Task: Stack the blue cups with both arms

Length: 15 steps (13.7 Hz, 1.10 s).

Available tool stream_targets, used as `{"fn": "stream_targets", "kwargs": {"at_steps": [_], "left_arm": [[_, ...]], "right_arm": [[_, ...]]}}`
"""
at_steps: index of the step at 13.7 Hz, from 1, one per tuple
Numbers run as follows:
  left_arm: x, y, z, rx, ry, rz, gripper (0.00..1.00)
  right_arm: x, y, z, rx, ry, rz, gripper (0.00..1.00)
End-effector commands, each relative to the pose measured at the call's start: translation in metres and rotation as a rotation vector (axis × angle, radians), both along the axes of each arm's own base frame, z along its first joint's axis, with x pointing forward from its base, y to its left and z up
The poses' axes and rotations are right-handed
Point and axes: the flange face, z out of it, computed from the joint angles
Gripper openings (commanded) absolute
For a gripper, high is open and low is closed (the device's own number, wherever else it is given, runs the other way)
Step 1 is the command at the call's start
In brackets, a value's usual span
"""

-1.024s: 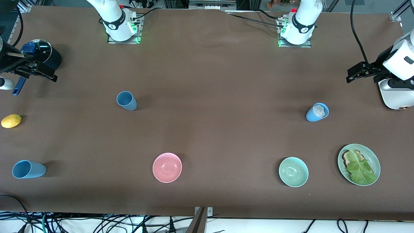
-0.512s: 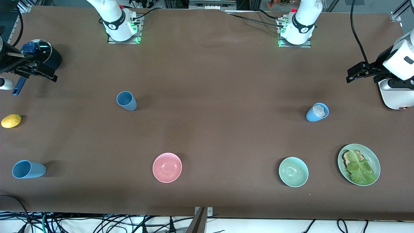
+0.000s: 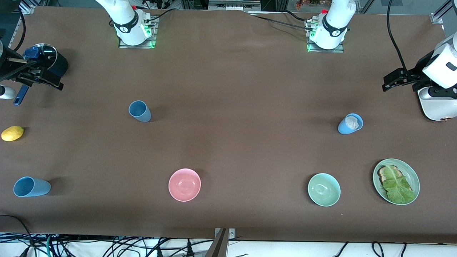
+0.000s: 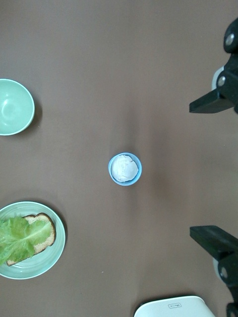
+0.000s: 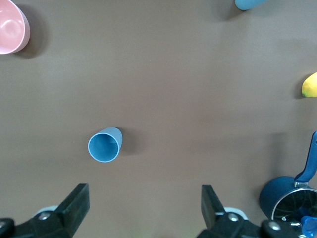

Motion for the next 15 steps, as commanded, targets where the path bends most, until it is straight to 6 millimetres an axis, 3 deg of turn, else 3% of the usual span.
{"fn": "stream_targets", "kwargs": {"at_steps": [1,15], "left_arm": [[0.0021,0.0007,0.0036,0.007,-0.007,-0.008,1.00],[0.0019,-0.0018,0.0021,0.009,-0.004,0.003,1.00]], "right_arm": [[-0.0057,-0.0015,0.0049,0.014,0.000,-0.009,1.00],[-0.0057,-0.0015,0.0049,0.014,0.000,-0.009,1.00]]}}
